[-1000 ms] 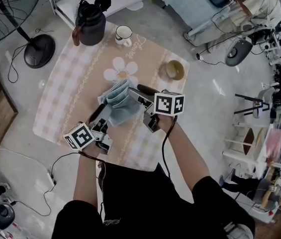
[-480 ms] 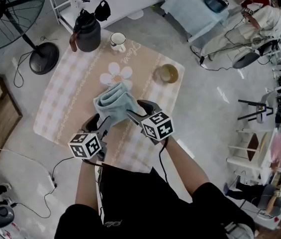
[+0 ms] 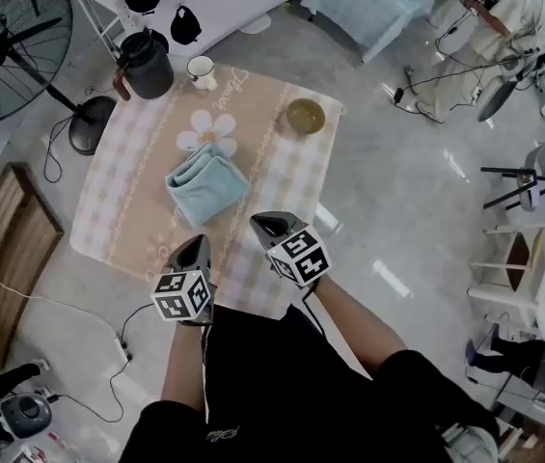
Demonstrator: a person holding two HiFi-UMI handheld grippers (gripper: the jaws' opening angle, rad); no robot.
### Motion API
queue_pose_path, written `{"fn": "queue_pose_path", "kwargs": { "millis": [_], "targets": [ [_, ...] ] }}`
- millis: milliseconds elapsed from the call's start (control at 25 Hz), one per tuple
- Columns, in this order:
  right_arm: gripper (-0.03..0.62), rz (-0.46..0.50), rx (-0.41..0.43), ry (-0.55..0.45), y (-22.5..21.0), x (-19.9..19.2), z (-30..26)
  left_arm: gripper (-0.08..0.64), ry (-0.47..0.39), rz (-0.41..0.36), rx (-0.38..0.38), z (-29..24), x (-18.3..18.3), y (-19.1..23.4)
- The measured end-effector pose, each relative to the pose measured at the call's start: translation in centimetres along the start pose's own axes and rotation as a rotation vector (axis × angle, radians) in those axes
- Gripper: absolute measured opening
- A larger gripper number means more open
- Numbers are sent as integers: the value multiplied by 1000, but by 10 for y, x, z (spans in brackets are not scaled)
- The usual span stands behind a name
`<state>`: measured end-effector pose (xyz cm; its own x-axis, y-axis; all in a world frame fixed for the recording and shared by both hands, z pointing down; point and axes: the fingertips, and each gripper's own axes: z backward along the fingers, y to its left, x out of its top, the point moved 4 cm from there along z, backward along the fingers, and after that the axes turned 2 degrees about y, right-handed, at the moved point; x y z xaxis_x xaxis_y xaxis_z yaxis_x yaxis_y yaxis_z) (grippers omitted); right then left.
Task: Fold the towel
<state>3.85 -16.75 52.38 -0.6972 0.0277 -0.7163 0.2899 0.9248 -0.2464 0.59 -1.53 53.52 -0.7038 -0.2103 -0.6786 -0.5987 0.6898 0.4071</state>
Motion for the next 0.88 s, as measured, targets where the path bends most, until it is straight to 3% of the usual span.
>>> {"fn": "queue_pose_path", "kwargs": {
  "millis": [240,400,680,880],
  "targets": [
    [2,12,-17,-74,13,-17,49,5,-23,-99,8,20,-13,-64],
    [2,34,-41,-154,21,-9,84,5,-84,-136,-3,46,-3,-98],
    [2,74,-67,-351,41,52,146,5,-311,-210,27,107,72,-135],
    [2,133,-173,-500,45,112,188,5,-454,-335,0,130,133,-150]
  ]
}}
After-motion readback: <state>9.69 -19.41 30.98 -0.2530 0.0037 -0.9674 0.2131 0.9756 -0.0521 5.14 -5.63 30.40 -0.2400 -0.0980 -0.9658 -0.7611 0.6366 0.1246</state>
